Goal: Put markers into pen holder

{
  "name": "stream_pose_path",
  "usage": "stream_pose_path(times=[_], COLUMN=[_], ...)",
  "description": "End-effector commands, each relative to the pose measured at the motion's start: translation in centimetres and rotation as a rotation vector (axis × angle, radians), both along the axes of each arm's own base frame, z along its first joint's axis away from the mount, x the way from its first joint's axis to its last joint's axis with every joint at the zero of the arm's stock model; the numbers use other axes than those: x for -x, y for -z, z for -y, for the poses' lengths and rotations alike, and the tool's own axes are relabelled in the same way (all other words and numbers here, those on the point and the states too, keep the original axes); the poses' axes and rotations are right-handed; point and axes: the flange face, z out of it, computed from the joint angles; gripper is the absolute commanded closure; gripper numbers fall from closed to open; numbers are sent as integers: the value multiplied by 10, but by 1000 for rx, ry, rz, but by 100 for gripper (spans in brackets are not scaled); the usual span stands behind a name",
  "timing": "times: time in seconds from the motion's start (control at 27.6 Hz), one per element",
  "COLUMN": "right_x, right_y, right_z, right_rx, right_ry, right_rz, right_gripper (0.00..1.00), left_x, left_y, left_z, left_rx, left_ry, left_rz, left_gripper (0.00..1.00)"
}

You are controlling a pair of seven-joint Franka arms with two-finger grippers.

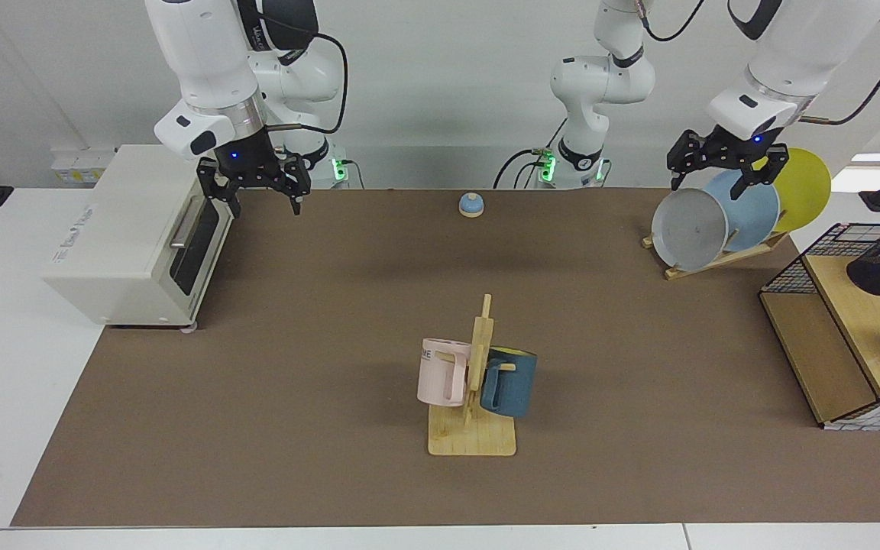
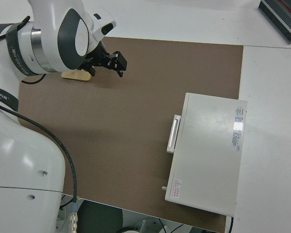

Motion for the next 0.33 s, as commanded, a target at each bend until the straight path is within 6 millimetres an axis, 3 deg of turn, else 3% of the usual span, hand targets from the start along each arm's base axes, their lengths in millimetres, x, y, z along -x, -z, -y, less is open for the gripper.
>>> stream_pose_path(times=[0.0, 0.29], right_x=[0, 0], right_y=[-3, -3], right_z=[3, 3], right_rx=[-10, -9], right_ry=[-13, -14], right_rz=[-4, -6], right_gripper=[0, 0], left_x=[0, -1], left_y=[-5, -6], left_z=[-1, -3], left_rx=[36, 44], left_ry=[2, -2], left_rz=[41, 44], left_gripper=[0, 0])
